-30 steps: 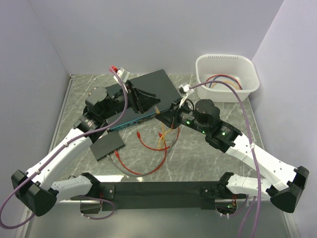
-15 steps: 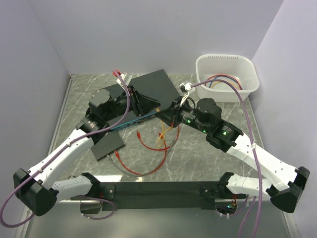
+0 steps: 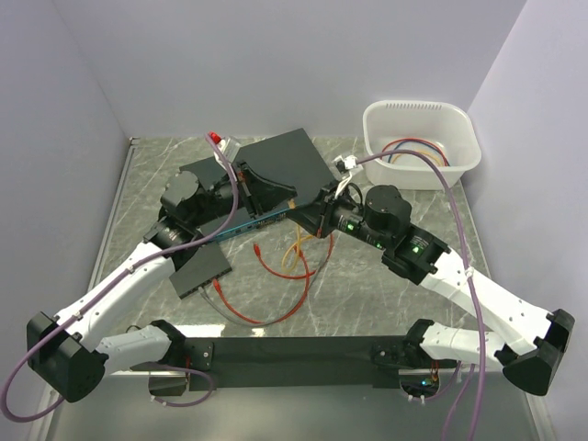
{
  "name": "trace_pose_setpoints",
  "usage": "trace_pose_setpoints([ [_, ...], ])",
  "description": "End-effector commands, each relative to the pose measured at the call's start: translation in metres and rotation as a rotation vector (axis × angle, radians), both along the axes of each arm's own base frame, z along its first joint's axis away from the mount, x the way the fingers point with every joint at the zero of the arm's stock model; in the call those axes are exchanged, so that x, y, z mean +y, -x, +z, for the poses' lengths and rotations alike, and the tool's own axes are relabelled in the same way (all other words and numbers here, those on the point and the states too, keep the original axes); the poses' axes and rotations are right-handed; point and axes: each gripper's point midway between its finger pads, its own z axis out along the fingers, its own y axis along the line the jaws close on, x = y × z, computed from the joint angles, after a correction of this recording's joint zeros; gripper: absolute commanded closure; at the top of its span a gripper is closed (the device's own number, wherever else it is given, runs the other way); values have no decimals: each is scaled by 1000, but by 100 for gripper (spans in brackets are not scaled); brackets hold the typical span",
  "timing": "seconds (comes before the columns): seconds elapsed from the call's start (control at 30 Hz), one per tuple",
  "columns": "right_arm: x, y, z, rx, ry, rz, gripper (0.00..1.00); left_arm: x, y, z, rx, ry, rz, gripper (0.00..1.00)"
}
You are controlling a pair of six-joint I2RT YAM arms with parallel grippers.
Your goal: Insert the plug into the switch port
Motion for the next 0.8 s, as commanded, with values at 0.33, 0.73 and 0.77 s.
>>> trace_pose_setpoints([
  [0.33, -16, 7, 56, -173, -158, -26, 43, 1, 21, 4, -54, 13, -72, 100],
  [0.73, -6, 17, 28, -130, -112, 51, 62, 2, 27, 20, -82, 51, -86, 100],
  [0.77, -5, 17, 27, -126, -110, 56, 62, 2, 27, 22, -85, 54, -87, 100],
])
